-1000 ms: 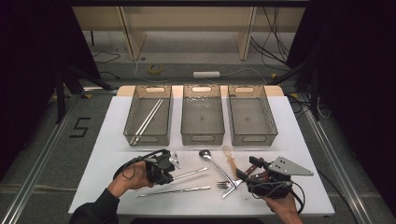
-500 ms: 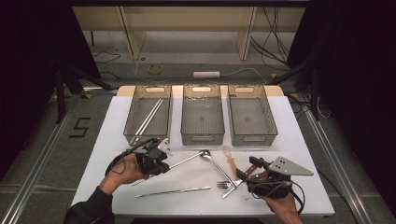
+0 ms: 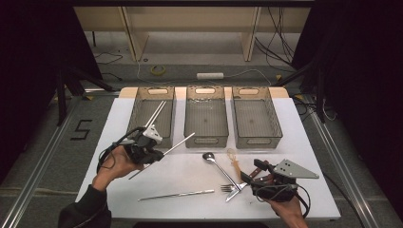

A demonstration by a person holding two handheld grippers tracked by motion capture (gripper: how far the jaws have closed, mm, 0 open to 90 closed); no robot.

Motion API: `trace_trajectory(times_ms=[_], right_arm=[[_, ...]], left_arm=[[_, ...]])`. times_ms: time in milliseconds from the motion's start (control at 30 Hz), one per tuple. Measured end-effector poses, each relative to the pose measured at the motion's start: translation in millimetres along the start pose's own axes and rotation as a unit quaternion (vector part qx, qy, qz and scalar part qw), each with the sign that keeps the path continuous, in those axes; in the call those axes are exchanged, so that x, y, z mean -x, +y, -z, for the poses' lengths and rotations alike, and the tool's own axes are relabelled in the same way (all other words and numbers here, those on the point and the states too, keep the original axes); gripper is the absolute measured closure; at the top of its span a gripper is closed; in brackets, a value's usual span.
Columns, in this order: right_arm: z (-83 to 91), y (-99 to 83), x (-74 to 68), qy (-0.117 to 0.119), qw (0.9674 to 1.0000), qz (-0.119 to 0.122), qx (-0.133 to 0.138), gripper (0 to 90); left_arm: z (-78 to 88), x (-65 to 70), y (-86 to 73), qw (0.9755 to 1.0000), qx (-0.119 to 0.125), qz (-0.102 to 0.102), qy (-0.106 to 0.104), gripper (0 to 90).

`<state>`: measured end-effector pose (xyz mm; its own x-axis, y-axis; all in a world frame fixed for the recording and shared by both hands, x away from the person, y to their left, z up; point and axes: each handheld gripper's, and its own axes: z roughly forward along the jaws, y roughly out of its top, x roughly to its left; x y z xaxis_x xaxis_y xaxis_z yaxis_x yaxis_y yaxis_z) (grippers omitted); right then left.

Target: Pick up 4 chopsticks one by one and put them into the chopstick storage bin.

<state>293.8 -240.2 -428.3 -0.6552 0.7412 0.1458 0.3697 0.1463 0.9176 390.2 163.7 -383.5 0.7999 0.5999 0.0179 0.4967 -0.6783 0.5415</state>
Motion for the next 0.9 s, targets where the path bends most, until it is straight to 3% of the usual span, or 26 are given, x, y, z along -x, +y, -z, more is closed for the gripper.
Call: trace_trajectory(times_ms=[333, 467, 533, 633, 900], right_arm=[[-0.4, -0.7, 2.1, -0.002, 1.0000, -0.004, 0.000, 31.2], [-0.2, -0.7, 2.7, -0.003, 1.0000, -0.007, 0.000, 31.2], [-0.3, -0.7, 2.7, -0.002, 1.0000, -0.006, 0.000, 31.2], [-0.7, -0.8, 2.6, -0.001, 1.0000, -0.005, 0.001, 31.3], [-0.5, -0.7, 2.6, -0.001, 1.0000, -0.006, 0.000, 31.2]], left_arm=[[7.2, -31.6, 3.7, 0.9979, 0.029, 0.047, 0.033, 85.3], [7.5, -51.9, 8.9, 0.9954, 0.042, 0.073, 0.045, 85.3], [7.7, -54.8, 9.9, 0.9953, 0.041, 0.075, 0.046, 85.3], [9.2, -69.3, 16.4, 0.9932, 0.048, 0.087, 0.060, 85.3], [10.1, -91.7, 28.4, 0.9889, 0.057, 0.112, 0.080, 85.3]])
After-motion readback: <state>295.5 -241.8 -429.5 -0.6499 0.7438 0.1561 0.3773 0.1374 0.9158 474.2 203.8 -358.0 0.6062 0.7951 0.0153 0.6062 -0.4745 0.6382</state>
